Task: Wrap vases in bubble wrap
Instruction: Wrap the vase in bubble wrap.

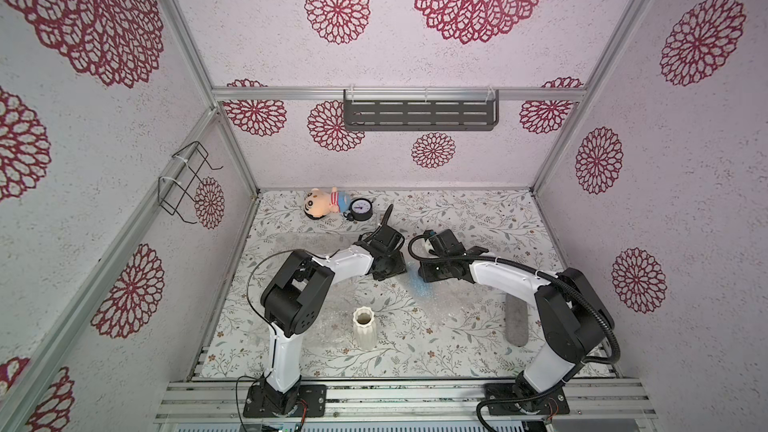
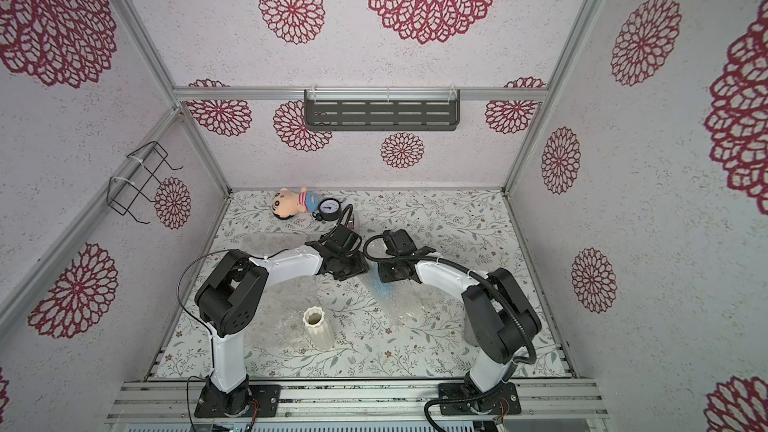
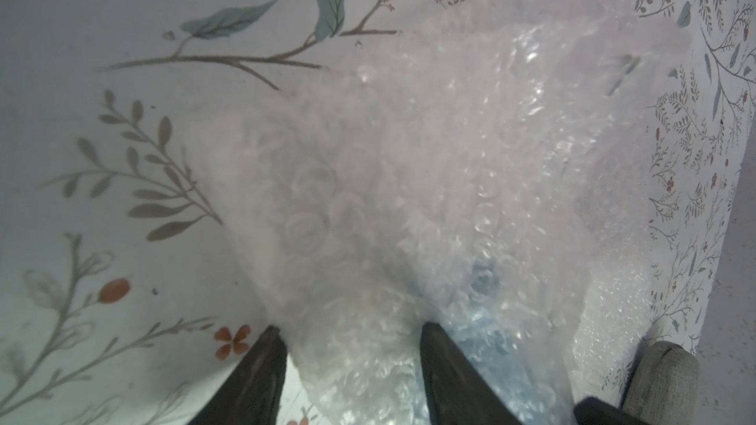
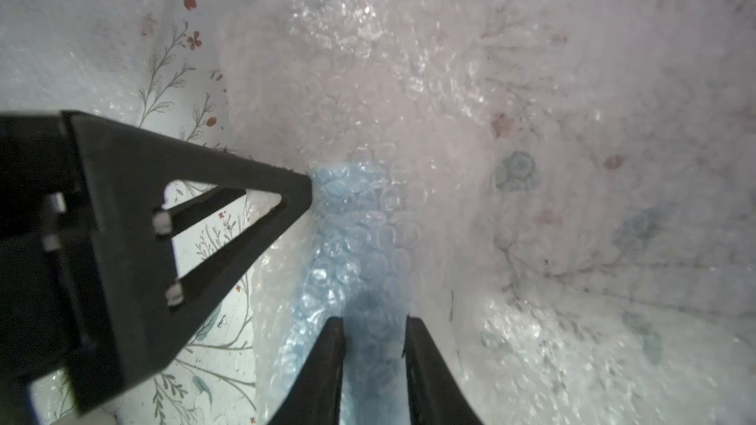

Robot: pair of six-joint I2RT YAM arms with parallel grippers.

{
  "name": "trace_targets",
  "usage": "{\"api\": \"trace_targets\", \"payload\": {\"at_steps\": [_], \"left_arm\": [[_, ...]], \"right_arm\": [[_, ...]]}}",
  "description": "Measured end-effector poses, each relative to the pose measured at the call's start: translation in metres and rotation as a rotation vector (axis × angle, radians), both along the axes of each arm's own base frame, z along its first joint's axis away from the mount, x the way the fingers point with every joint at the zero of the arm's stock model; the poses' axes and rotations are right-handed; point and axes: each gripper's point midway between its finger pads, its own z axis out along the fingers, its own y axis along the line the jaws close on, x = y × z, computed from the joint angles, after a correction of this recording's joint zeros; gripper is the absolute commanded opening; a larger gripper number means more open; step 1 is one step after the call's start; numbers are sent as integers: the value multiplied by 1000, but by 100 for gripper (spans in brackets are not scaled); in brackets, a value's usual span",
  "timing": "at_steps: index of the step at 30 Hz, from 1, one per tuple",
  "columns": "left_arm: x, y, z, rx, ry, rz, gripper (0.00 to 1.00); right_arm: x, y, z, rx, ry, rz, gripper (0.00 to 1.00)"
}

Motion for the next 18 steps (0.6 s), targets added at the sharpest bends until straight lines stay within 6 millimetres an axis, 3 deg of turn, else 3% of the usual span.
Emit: {"api": "trace_targets", "payload": {"at_steps": [4,13,18], "left_arm": [[0,0,4,-2,-3,0,57],[4,-3,45,-54,-77,2,58],[2,-3,52,-65,-85,3,58]], "right_arm": [[4,-1,-1,-13,-15,-4,27],[13,-9,-4,-13,-41,-40,29],[18,-20,-10,-4,-36,-78,30]]}}
